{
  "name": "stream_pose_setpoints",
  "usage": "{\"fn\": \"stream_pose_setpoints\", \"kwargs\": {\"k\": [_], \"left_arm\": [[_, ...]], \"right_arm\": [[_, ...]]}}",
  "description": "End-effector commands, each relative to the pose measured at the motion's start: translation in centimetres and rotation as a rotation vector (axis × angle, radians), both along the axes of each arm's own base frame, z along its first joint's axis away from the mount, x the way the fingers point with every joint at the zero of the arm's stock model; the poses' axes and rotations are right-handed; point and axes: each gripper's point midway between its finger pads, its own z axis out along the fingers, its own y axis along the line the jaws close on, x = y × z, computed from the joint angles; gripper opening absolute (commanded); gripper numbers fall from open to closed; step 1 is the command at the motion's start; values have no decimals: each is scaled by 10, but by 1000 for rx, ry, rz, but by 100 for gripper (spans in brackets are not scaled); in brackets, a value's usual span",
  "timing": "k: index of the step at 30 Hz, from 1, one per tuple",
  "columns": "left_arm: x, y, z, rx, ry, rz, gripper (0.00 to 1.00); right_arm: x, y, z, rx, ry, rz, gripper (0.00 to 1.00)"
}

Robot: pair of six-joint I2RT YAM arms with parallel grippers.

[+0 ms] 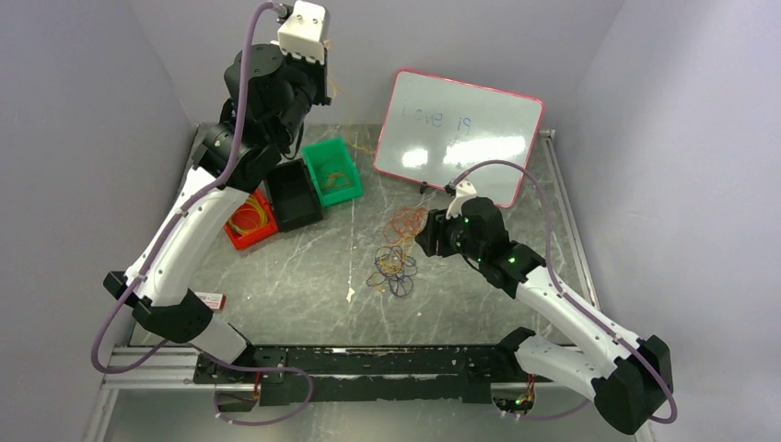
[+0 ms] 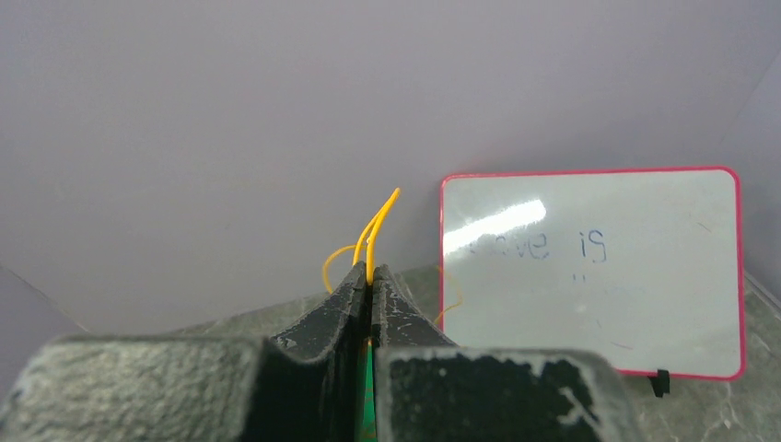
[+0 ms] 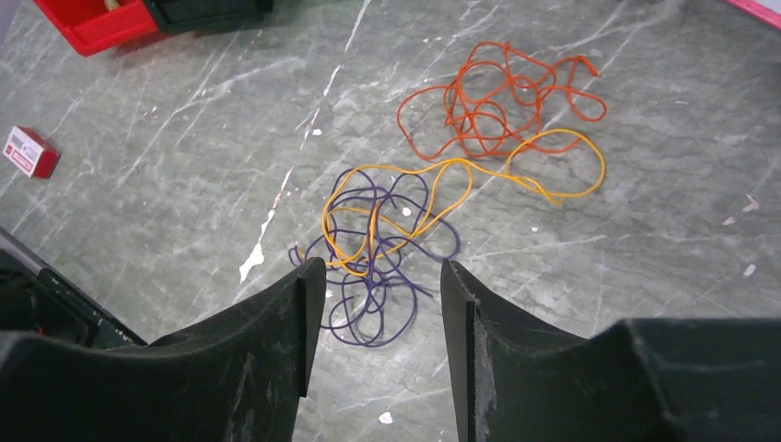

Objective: Untangle the cables

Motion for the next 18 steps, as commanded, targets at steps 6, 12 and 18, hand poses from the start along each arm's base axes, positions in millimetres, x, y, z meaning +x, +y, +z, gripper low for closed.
{"fn": "stream_pose_setpoints", "kwargs": {"k": [6, 12, 18], "left_arm": [[24, 6, 25, -26, -82, -11, 7], [50, 12, 2, 3, -47, 10, 7], [63, 25, -14, -9, -21, 26, 7]], "right_arm": [[5, -6, 16, -8, -74, -18, 55], [1, 8, 5, 46, -36, 23, 55], [1, 9, 4, 41, -40, 35, 55]]}}
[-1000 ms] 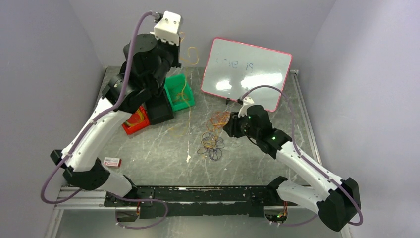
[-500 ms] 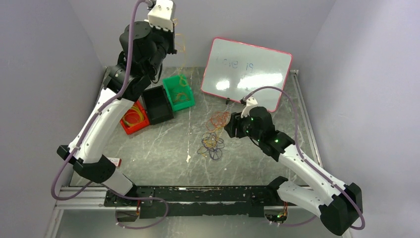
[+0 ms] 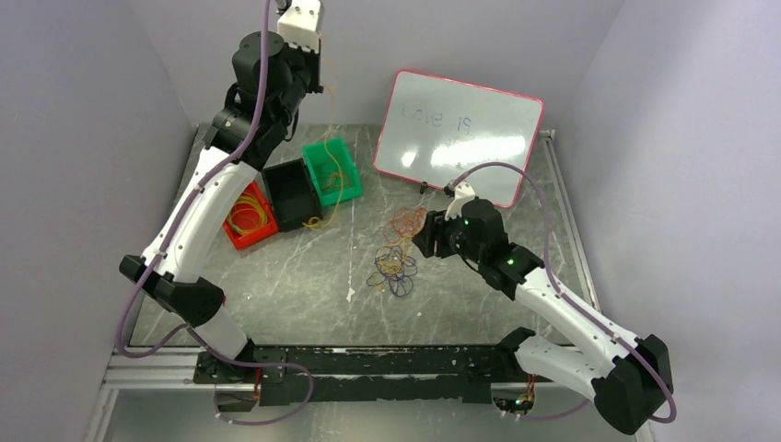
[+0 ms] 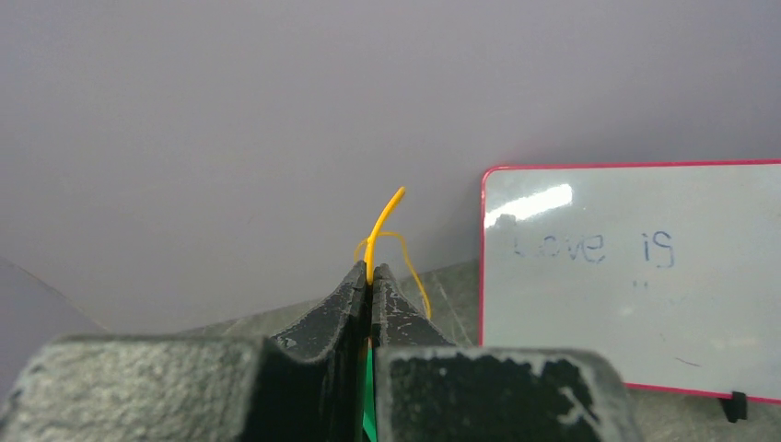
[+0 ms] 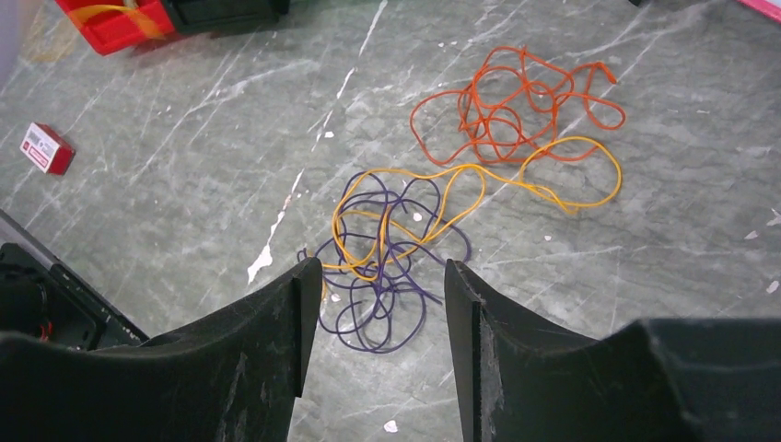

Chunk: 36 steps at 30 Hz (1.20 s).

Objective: Untangle the cables

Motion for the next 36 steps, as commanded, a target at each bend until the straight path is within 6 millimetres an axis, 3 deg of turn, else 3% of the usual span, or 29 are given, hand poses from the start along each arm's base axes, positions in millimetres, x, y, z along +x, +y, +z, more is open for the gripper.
{"fn": "stream_pose_setpoints", "kwargs": {"k": [1, 13, 29, 36], "left_arm": [[6, 6, 10, -43, -38, -17, 7], [23, 3, 15, -44, -56, -31, 7], [55, 12, -55, -33, 54, -21, 7], [72, 16, -57, -41, 50, -17, 7]], "right_arm": [[1, 4, 4, 15, -23, 18, 56], [2, 4, 3, 21, -33, 11, 61], [1, 3, -5, 3, -20, 19, 63], [1, 3, -9, -7, -16, 20, 63]]}}
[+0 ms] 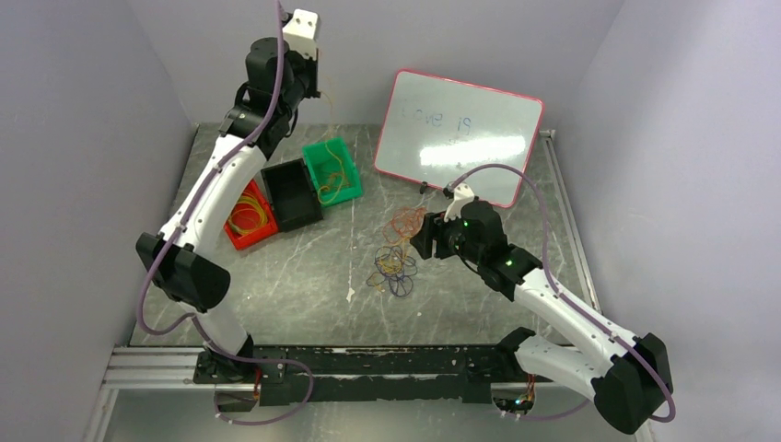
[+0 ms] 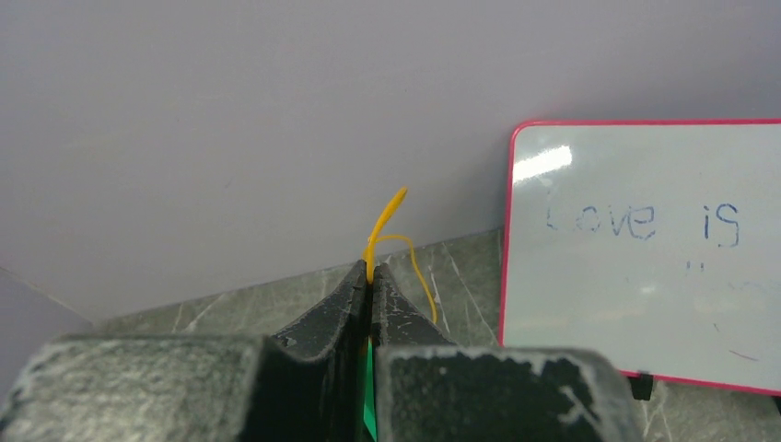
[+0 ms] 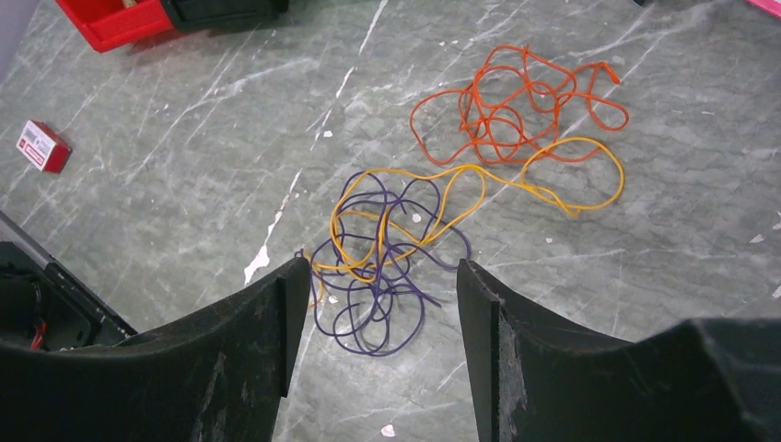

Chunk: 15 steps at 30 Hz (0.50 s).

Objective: Untangle the cables

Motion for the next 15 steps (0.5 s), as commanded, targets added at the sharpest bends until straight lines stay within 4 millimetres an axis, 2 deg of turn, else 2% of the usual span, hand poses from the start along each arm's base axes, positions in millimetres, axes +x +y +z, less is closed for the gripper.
{"fn": "stream_pose_setpoints", "kwargs": {"k": [1, 5, 10, 15], "left_arm": [[14, -2, 23, -47, -73, -22, 7], [23, -4, 33, -47, -97, -29, 7], [33, -9, 22, -40, -93, -37, 7], [45, 0, 18, -22, -110, -2, 7]], "right_arm": [[1, 1, -3, -10, -15, 13, 63], [2, 2, -4, -11, -12, 15, 64], [2, 3, -6, -17, -7, 19, 64], [4, 1, -8, -36, -10, 16, 64]]}}
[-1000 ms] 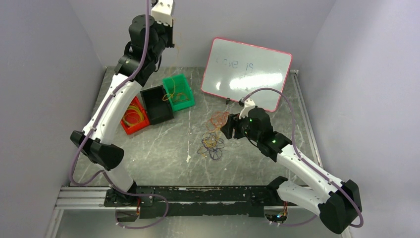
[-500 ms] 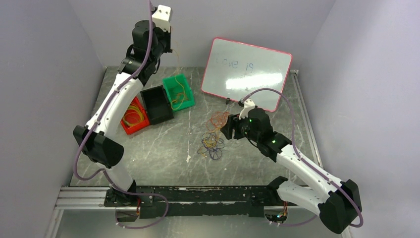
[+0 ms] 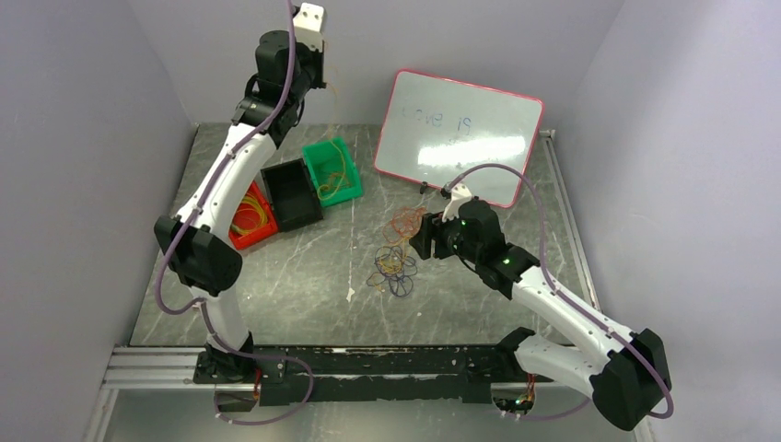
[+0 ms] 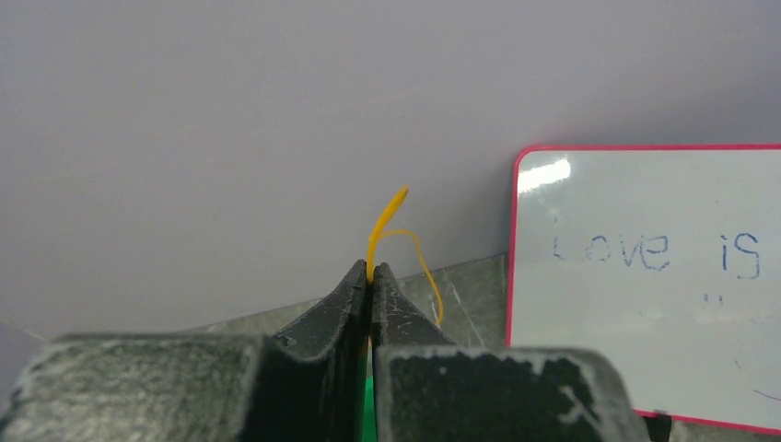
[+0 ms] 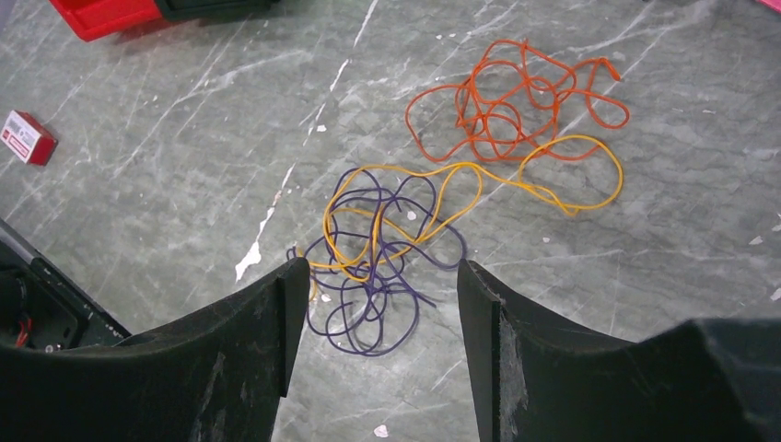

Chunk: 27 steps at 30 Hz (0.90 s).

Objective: Untangle the cables

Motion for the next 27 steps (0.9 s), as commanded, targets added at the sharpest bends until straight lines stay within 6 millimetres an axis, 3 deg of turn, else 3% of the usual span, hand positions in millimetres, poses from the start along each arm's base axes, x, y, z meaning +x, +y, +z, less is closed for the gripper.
{"fn": "stream_pose_setpoints", "kwargs": {"k": [1, 4, 7, 10, 14, 18, 19, 22, 27], "left_arm": [[11, 11, 22, -13, -85, 21, 7], [20, 14, 18, -11, -90, 31, 7], [24, 9, 2, -10, -56, 16, 7], [22, 9, -20, -6, -20, 12, 7], [21, 14, -25, -13, -7, 19, 7], [21, 16, -18, -14, -15, 18, 7], [21, 16, -16, -14, -16, 17, 7], [21, 17, -13, -17, -21, 11, 7], [21, 21, -5, -29, -35, 7, 7]], "right_arm": [[2, 0, -2, -19, -14, 7, 64], [4, 3, -3, -20, -12, 18, 64], [5, 10, -1, 3, -16, 44, 64], [3, 28, 10, 80, -46, 119, 65], [14, 59, 31, 221, -121, 201, 69], [53, 89, 43, 318, -176, 189, 69], [66, 98, 34, 319, -168, 184, 69], [99, 122, 33, 352, -211, 194, 69], [140, 164, 23, 408, -236, 255, 67]]}}
